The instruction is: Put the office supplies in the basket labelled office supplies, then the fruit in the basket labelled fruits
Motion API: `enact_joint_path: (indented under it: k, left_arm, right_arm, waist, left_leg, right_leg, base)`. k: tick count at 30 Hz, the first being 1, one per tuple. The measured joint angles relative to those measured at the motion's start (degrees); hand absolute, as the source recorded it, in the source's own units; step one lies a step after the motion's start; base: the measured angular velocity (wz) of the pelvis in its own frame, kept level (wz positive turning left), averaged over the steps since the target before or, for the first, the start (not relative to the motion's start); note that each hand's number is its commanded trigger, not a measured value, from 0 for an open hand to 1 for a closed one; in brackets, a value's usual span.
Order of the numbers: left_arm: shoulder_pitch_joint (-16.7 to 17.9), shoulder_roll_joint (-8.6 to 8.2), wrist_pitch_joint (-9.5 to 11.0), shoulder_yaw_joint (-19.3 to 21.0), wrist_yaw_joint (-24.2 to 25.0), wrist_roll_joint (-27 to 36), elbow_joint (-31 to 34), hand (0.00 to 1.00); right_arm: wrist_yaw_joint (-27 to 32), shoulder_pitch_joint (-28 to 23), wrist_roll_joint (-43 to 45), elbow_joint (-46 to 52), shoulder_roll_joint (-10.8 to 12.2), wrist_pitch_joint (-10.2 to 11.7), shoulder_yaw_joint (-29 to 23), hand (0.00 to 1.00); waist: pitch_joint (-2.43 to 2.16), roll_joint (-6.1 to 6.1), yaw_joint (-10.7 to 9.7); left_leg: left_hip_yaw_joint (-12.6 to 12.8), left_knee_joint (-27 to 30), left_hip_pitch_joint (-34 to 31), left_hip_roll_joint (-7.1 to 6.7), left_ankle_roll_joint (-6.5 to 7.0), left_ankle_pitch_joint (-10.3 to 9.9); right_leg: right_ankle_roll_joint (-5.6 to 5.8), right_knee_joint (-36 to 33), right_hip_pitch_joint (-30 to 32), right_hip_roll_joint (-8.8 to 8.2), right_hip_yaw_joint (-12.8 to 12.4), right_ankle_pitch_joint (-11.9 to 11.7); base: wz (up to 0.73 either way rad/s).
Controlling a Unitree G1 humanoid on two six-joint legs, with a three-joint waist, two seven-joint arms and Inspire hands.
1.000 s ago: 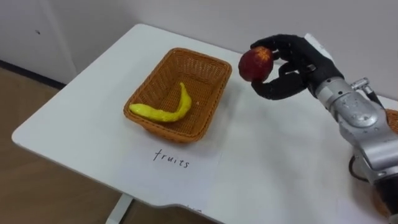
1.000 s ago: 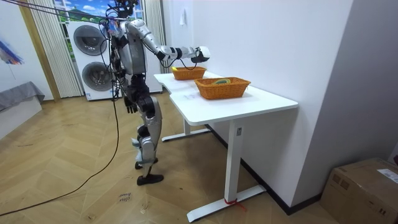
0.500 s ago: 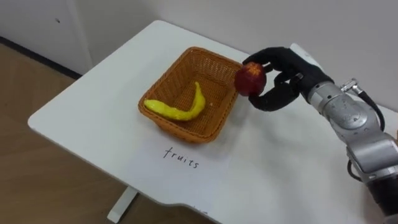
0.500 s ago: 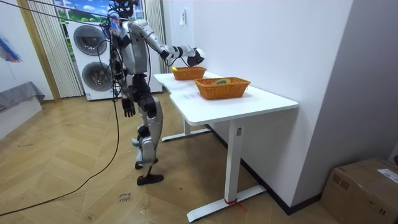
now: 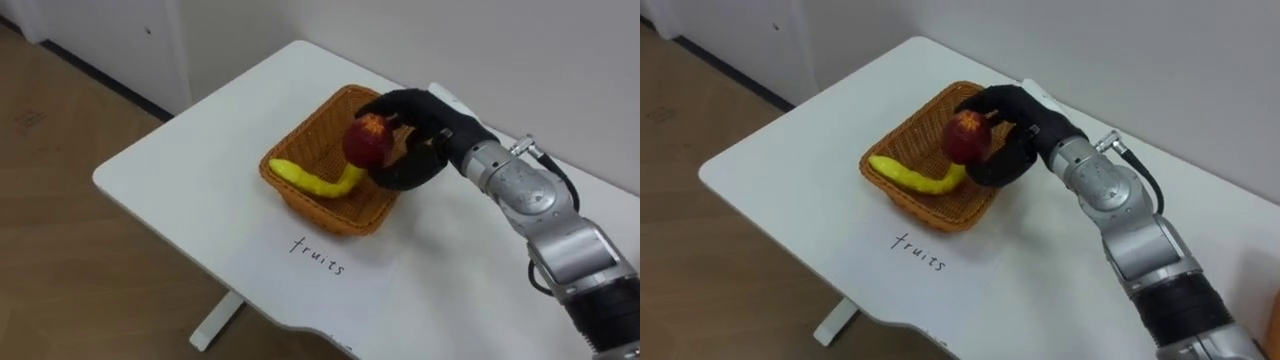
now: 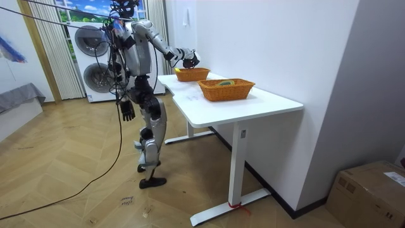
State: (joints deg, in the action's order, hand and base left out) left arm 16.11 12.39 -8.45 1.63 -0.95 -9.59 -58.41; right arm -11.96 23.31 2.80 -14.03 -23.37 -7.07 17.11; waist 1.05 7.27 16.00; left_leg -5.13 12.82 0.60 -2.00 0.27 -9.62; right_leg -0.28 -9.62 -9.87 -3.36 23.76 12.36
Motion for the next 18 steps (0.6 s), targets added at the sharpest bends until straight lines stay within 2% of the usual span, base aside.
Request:
enact_joint_path:
  k: [4, 6, 7, 8, 9, 18]
  left_arm:
    - [0.4, -0.03, -0.3, 0.0, 0.6, -0.1, 0.0, 0.0]
    - [0.7, -0.03, -0.4, 0.0, 0.6, -0.1, 0.1, 0.0]
    - [0.9, -0.03, -0.6, 0.0, 0.6, -0.1, 0.5, 0.0]
    - [1.3, 0.0, -0.8, 0.0, 0.6, -0.1, 1.1, 0.0]
    - [1.4, 0.07, -0.9, 0.0, 0.6, -0.1, 1.2, 0.0]
    - [2.1, 0.35, -1.3, 0.0, 1.8, -0.2, 1.5, 0.0]
  right_arm:
    - [0.0, 0.0, 0.0, -1.1, 0.3, -0.1, 0.0, 1.0]
    - [0.0, 0.0, 0.2, -1.3, 0.3, -0.2, 0.0, 0.58]
    - [0.0, 0.0, 0.4, -1.3, 0.3, -0.3, 0.0, 0.23]
    - [0.0, 0.0, 0.6, -1.3, 0.4, -0.5, 0.0, 0.06]
    - [0.0, 0.0, 1.0, -1.4, 0.6, -0.5, 0.0, 0.0]
    - [0.0, 0.0, 2.4, -1.5, 0.9, -0.6, 1.5, 0.0]
  waist:
    - [-0.18, 0.32, 0.1]
    - [-0.25, 0.51, 0.2]
    - [-0.28, 0.64, 0.2]
    - [-0.3, 0.76, 0.2]
    - [-0.3, 0.89, 0.2]
    - [-0.16, 1.19, 0.2]
  left_leg:
    - [0.0, 0.4, -0.1, -0.41, 0.07, 0.0]
    - [0.0, 0.7, 0.0, -0.55, 0.15, 0.0]
    - [0.0, 0.8, 0.0, -0.64, 0.21, 0.0]
    - [0.0, 0.8, 0.0, -0.69, 0.27, -0.1]
    - [0.0, 0.8, 0.0, -0.71, 0.31, -0.1]
    - [-0.2, 0.9, 0.0, -0.75, 0.4, -0.2]
  right_leg:
    - [0.08, 0.1, -0.2, -0.47, 0.0, 0.5]
    - [0.16, 0.0, -0.2, -0.42, 0.0, 0.5]
    - [0.21, -0.1, -0.3, -0.38, 0.1, 0.5]
    - [0.26, -0.1, -0.3, -0.42, 0.1, 0.5]
    - [0.29, -0.1, -0.3, -0.43, 0.1, 0.5]
    - [0.36, 0.0, -0.5, -0.41, 0.4, 0.5]
  base:
    - [0.02]
    - [0.02]
    - [0.0]
    - [0.0]
    - [0.0]
    - [0.0]
